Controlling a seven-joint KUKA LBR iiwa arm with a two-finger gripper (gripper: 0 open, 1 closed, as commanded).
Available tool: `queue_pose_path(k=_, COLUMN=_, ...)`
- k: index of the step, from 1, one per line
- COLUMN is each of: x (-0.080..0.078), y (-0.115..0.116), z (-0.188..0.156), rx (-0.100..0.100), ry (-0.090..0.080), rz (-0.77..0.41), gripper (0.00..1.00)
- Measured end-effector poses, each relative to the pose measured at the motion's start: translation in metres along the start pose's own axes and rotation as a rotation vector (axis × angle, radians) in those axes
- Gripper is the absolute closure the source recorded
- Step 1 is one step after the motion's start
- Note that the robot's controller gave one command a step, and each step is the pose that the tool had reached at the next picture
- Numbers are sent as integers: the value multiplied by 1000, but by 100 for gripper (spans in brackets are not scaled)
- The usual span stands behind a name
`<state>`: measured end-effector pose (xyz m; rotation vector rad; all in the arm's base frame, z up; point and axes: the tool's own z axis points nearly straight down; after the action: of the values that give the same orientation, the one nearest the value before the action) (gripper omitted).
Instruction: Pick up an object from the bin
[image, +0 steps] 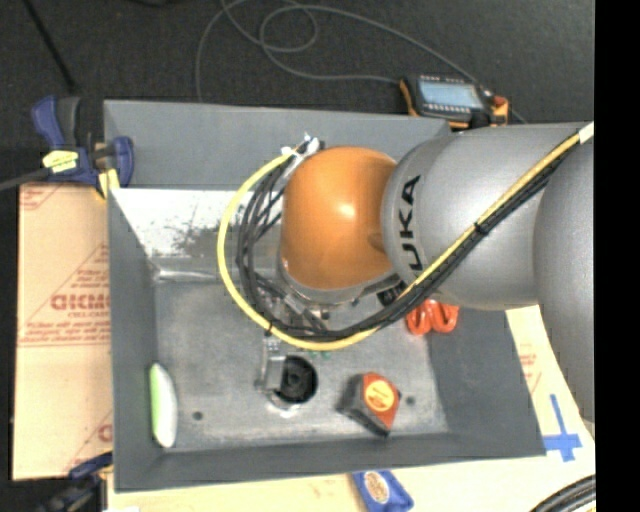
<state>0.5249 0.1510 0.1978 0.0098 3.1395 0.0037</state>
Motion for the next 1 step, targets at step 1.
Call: queue_pose_path(k=1, x=0, y=0, z=0, rx=0, ry=0, rz=1, gripper=0)
